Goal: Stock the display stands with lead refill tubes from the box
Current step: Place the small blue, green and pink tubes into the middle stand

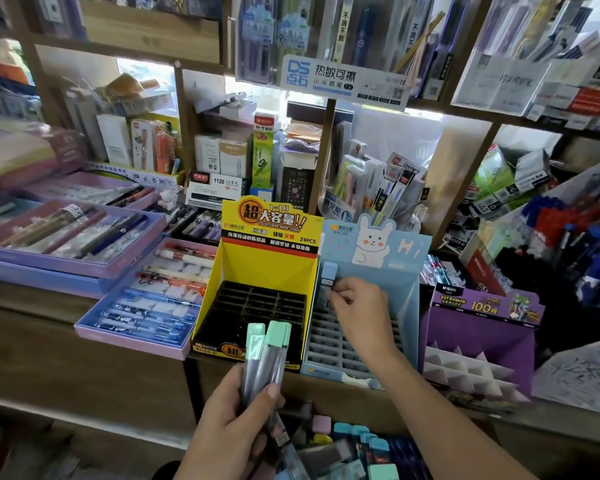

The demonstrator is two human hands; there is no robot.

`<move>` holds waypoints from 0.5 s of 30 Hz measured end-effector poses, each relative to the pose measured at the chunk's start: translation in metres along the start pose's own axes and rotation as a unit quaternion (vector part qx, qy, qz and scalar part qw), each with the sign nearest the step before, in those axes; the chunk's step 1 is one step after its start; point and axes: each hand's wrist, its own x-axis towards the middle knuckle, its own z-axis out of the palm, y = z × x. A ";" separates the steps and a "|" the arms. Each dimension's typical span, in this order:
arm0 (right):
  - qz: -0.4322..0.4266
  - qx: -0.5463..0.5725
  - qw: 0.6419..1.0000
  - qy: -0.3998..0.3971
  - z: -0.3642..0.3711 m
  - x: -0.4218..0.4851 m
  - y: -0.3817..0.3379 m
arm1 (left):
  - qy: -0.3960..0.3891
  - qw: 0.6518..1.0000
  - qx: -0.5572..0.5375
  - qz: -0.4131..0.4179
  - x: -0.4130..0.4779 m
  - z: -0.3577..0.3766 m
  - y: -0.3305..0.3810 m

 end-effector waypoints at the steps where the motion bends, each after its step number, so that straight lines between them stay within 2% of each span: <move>1: 0.000 -0.001 1.000 0.001 0.000 0.000 0.000 | -0.001 1.000 -0.002 -0.001 0.000 0.000 0.001; 7: 0.040 0.029 0.999 0.008 -0.013 -0.010 -0.003 | 0.000 1.000 -0.011 -0.005 -0.002 0.001 0.003; 10: 0.039 0.091 0.995 0.007 -0.026 -0.027 -0.011 | -0.010 1.000 -0.020 -0.010 -0.003 0.002 0.004; 12: 0.043 0.164 0.983 -0.072 -0.033 -0.040 -0.018 | -0.023 0.999 -0.024 -0.007 -0.003 0.003 0.006; 15: 0.070 0.245 0.944 -0.210 -0.038 -0.055 -0.026 | -0.043 0.999 -0.028 -0.007 -0.004 0.004 0.007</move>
